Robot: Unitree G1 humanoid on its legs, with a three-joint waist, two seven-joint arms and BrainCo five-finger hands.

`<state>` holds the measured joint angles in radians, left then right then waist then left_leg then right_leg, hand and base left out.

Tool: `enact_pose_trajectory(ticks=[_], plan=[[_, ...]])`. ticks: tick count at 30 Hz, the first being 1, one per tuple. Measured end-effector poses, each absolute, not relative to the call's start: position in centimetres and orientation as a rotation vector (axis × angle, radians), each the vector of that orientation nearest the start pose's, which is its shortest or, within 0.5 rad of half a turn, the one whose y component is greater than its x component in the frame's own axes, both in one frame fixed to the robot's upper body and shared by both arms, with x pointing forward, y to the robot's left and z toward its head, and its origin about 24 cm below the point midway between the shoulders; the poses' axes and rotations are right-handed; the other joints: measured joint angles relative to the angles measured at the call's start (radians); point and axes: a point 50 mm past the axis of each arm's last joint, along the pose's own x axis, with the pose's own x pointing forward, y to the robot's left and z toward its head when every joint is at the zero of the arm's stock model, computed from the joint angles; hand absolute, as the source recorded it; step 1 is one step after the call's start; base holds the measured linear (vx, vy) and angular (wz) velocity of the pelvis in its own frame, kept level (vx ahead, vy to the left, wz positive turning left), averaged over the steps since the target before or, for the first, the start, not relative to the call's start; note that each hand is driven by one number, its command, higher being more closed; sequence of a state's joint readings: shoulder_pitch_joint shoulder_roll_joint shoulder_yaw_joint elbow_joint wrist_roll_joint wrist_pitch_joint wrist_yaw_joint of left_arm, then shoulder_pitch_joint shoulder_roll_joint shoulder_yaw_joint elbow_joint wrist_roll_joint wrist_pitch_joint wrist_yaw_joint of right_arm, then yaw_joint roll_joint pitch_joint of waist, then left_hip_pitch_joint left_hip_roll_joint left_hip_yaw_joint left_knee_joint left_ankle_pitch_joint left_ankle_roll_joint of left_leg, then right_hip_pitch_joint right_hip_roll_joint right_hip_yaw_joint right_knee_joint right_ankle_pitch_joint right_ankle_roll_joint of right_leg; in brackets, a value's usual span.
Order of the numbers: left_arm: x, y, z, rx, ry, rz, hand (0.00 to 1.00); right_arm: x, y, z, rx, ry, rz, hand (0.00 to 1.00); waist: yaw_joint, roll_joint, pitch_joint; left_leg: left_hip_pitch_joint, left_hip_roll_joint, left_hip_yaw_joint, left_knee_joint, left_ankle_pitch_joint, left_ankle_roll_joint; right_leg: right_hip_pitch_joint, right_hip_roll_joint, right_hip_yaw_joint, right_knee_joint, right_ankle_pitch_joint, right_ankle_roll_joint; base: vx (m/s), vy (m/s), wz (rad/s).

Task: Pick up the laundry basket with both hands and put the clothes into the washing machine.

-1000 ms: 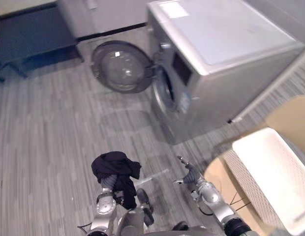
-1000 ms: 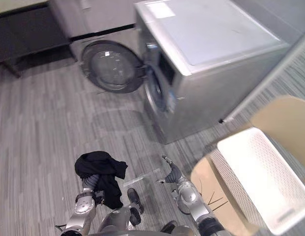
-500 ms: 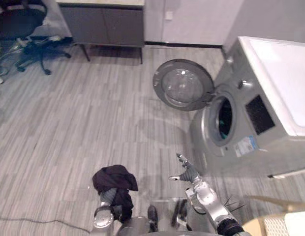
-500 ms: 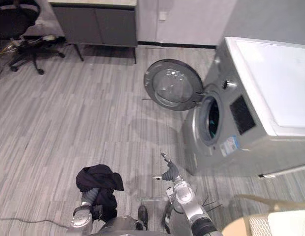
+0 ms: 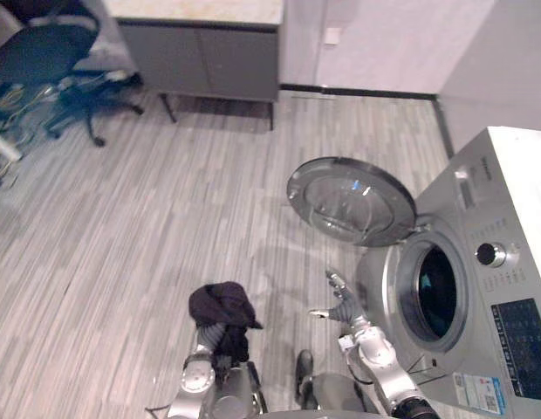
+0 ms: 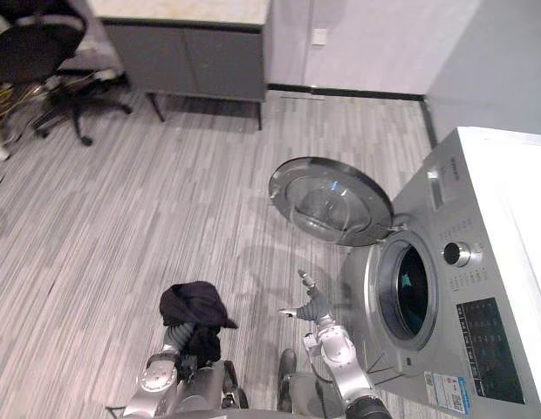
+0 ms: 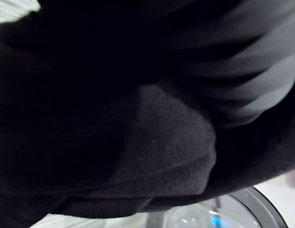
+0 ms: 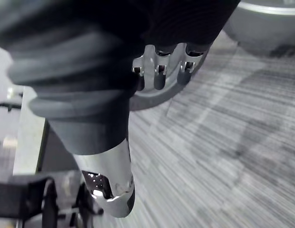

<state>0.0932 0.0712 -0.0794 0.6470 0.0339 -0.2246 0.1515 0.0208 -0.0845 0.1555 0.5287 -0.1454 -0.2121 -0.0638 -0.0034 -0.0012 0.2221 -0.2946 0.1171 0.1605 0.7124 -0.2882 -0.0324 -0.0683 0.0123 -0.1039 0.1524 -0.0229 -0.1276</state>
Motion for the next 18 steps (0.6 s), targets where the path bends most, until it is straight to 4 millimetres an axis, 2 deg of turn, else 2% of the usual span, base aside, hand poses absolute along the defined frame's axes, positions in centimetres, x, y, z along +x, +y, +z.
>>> enact_pose_trajectory(ticks=[1,2,3,4,5,6,7,8,9,10,11,12,13,14,15,16,17,18], plan=[[18.4,16.6,-9.3,0.155,0.489,0.084,1.0,21.7,-14.3,-6.3,-0.25,0.332,0.115,0.0,0.002,-0.008,0.004,-0.008,-0.038,-0.118,-0.14,0.012,-0.019,0.018,-0.013,0.056,0.005,-0.012,0.021,0.32,0.194,-1.29],[18.5,16.5,-9.1,0.153,0.479,0.083,1.0,21.7,-14.6,-6.4,-0.251,0.337,0.106,0.0,0.008,-0.01,0.005,-0.007,-0.057,-0.214,-0.25,0.034,-0.054,0.033,-0.019,0.111,0.006,-0.034,0.054,0.35,0.274,-1.4],[18.7,16.4,-9.0,0.153,0.474,0.081,1.0,21.7,-14.7,-6.5,-0.254,0.343,0.104,0.0,0.011,-0.005,0.002,0.001,-0.055,-0.261,-0.309,0.056,-0.076,0.038,-0.017,0.139,0.008,-0.048,0.076,0.33,0.335,-1.62],[18.6,16.0,-9.2,0.142,0.479,0.076,1.0,21.4,-15.2,-6.8,-0.271,0.361,0.094,0.0,0.017,0.027,-0.005,0.021,-0.018,-0.329,-0.426,0.146,-0.117,0.047,0.008,0.196,0.018,-0.087,0.124,0.27,0.341,-1.7],[18.2,15.1,-9.4,0.126,0.493,0.059,1.0,21.1,-16.0,-7.1,-0.294,0.38,0.084,0.0,0.012,0.08,-0.004,0.024,0.036,-0.334,-0.427,0.289,-0.098,0.046,0.048,0.243,0.046,-0.119,0.153,0.22,0.423,-1.57],[18.4,15.1,-9.6,0.139,0.501,0.046,1.0,20.9,-15.9,-7.6,-0.279,0.406,0.073,0.0,0.009,0.054,0.0,0.026,0.02,-0.301,-0.39,0.267,-0.095,0.04,0.029,0.268,0.075,-0.136,0.168,0.15,0.414,-1.27],[18.4,15.6,-9.7,0.164,0.508,0.038,1.0,19.9,-15.5,-8.2,-0.26,0.439,0.07,0.0,0.002,0.015,-0.018,0.057,-0.014,-0.238,-0.417,0.236,-0.079,0.007,-0.019,0.291,0.114,-0.164,0.194,0.13,0.421,-1.21],[18.0,16.0,-9.8,0.175,0.52,0.041,1.0,19.3,-15.0,-8.6,-0.246,0.459,0.078,0.0,0.004,-0.022,-0.036,0.089,-0.026,-0.158,-0.443,0.226,-0.064,-0.015,-0.052,0.328,0.134,-0.172,0.207,0.08,0.27,-1.36],[17.7,16.2,-10.0,0.18,0.529,0.046,1.0,19.2,-14.7,-8.7,-0.241,0.464,0.084,0.0,0.003,-0.038,-0.046,0.107,-0.029,-0.123,-0.454,0.221,-0.053,-0.022,-0.067,0.32,0.14,-0.17,0.21,0.04,0.225,-1.64],[17.1,16.7,-10.2,0.19,0.545,0.052,1.0,19.3,-14.1,-8.7,-0.235,0.461,0.1,0.0,0.0,-0.036,-0.048,0.138,-0.027,-0.039,-0.468,0.208,-0.032,-0.04,-0.1,0.247,0.14,-0.158,0.218,0.01,0.193,-1.81],[16.7,17.0,-10.4,0.192,0.556,0.059,1.0,19.6,-13.8,-8.5,-0.238,0.45,0.117,0.0,0.0,-0.046,-0.054,0.161,-0.015,0.03,-0.471,0.201,-0.01,-0.054,-0.131,0.139,0.139,-0.14,0.203,0.01,0.173,-1.92],[16.6,17.2,-10.4,0.194,0.562,0.063,1.0,19.8,-13.6,-8.4,-0.238,0.446,0.127,0.0,0.001,-0.032,-0.049,0.173,0.0,0.085,-0.477,0.197,-0.005,-0.061,-0.151,0.057,0.136,-0.126,0.19,0.01,0.125,-1.97],[16.2,17.4,-10.5,0.194,0.571,0.071,1.0,20.2,-13.2,-8.3,-0.24,0.439,0.149,0.0,0.001,-0.035,-0.051,0.207,0.018,0.16,-0.496,0.188,0.0,-0.065,-0.187,-0.119,0.133,-0.113,0.159,0.01,0.077,-1.59],[16.2,17.4,-10.6,0.194,0.575,0.072,1.0,20.3,-13.1,-8.3,-0.239,0.437,0.155,0.0,0.003,-0.036,-0.054,0.218,0.022,0.181,-0.503,0.18,0.0,-0.061,-0.199,-0.198,0.127,-0.105,0.146,0.03,0.078,-1.77],[16.4,17.3,-10.4,0.19,0.566,0.064,1.0,20.3,-13.1,-8.3,-0.241,0.44,0.154,0.0,-0.002,-0.021,-0.058,0.228,0.043,0.243,-0.506,0.177,-0.009,-0.054,-0.223,-0.329,0.103,-0.066,0.145,0.03,0.037,-1.23],[16.7,17.2,-10.2,0.186,0.555,0.06,1.0,20.4,-13.1,-8.3,-0.242,0.441,0.157,0.0,-0.007,-0.023,-0.059,0.235,0.057,0.279,-0.508,0.175,-0.011,-0.059,-0.224,-0.383,0.102,-0.05,0.135,0.07,0.015,-1.7],[17.0,17.2,-9.9,0.183,0.541,0.061,1.0,20.7,-12.8,-8.3,-0.249,0.439,0.173,0.0,-0.006,-0.014,-0.055,0.261,0.081,0.338,-0.517,0.17,-0.026,-0.064,-0.222,-0.492,0.095,-0.03,0.104,0.07,-0.018,-1.51],[17.1,17.1,-9.9,0.178,0.537,0.06,1.0,20.8,-12.6,-8.2,-0.256,0.435,0.181,0.0,-0.004,-0.014,-0.056,0.285,0.089,0.401,-0.528,0.172,-0.034,-0.078,-0.218,-0.514,0.101,-0.03,0.104,0.08,-0.016,-1.75]])
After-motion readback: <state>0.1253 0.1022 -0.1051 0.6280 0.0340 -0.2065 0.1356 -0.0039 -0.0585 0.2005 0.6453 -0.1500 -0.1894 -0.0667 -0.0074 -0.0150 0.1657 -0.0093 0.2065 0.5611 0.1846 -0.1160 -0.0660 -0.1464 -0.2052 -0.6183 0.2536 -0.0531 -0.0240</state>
